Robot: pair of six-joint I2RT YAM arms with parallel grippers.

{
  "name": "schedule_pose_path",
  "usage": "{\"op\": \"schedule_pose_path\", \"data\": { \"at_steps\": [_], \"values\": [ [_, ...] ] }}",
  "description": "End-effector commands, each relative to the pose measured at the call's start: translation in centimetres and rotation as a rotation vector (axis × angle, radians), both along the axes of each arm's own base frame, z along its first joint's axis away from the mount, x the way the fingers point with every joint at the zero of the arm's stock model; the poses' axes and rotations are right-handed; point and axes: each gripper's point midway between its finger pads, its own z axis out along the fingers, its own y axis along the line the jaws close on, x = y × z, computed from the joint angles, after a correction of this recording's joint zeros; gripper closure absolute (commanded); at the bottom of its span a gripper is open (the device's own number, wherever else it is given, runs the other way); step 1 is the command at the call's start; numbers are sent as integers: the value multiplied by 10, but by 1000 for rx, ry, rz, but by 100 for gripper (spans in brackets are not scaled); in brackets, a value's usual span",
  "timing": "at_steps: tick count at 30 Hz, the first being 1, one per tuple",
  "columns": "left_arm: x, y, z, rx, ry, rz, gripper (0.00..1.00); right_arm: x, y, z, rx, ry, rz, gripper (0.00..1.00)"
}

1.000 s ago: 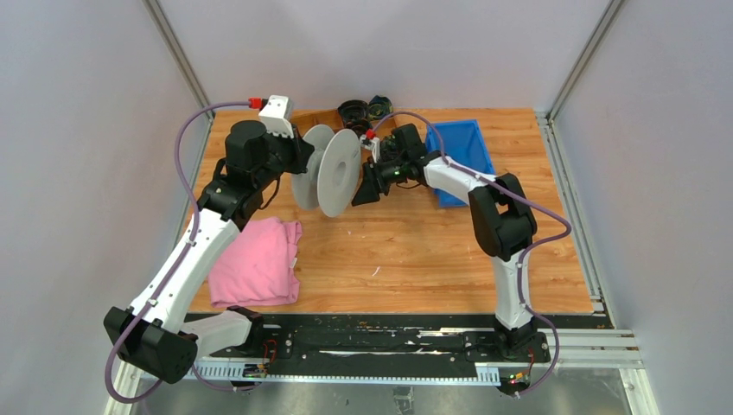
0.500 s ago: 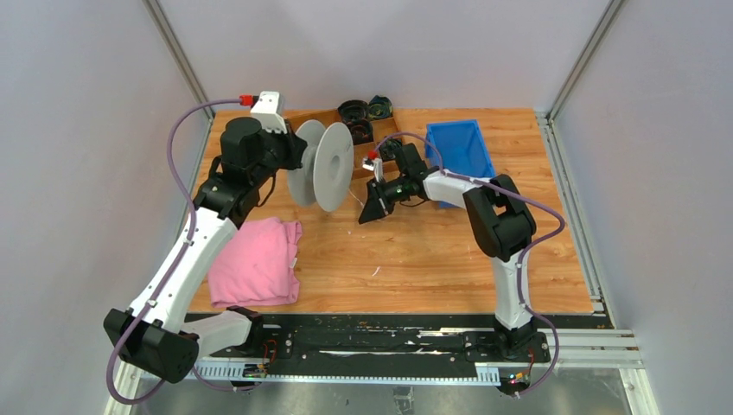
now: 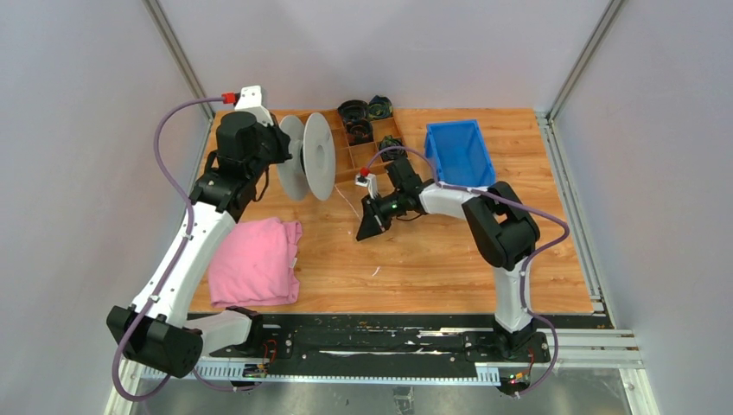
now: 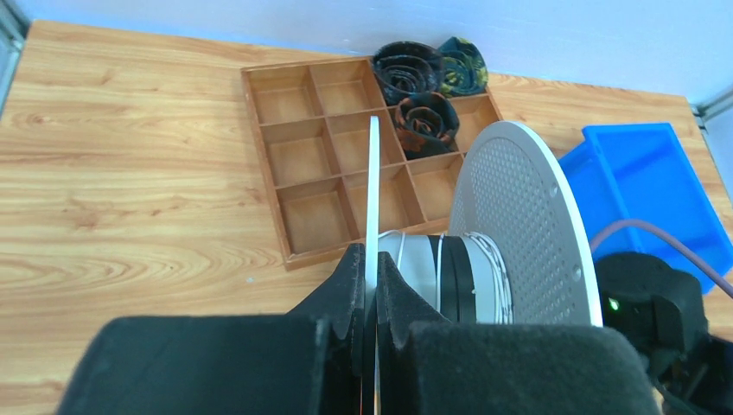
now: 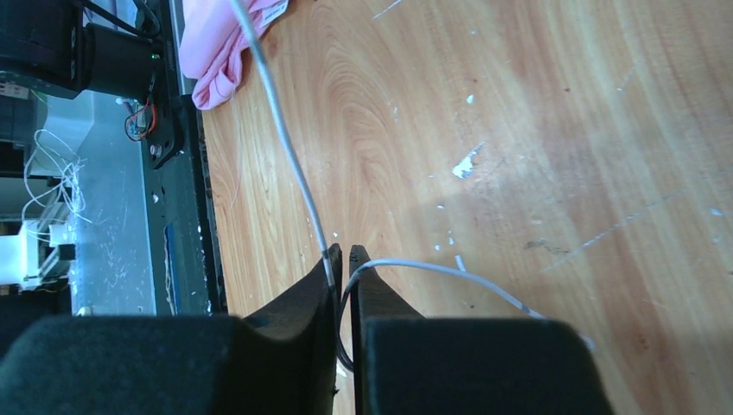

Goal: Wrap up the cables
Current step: Wrap the cable around the cable reel.

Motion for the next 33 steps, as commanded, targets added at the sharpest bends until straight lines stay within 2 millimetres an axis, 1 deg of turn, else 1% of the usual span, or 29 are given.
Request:
{"op": "schedule_pose_path", "data": {
  "at_steps": [1,5,8,10,14,20,24,29,33],
  "values": [
    [10,20,35,-38,-110,117,100,-18,13,18,11,-80,28,95],
    [16,27,31,-47,-105,156,100,-44,30,27,12,-113,82,97],
    [20,31,29,-33,-109,182,100,-60,41,37,12,-129,120,98],
    [22,33,28,-20,-114,193,100,-70,47,47,19,-139,146,99],
    [24,37,21,11,-114,206,100,-85,62,70,44,-147,227,99],
    [26,41,7,55,-115,216,100,-84,76,106,83,-149,263,99],
    [24,40,-2,105,-120,215,100,-77,84,141,115,-182,256,99],
    [20,33,-11,168,-127,198,100,-70,93,183,160,-222,236,99],
    [18,29,-18,205,-128,181,100,-60,96,210,171,-256,212,99]
  ]
}}
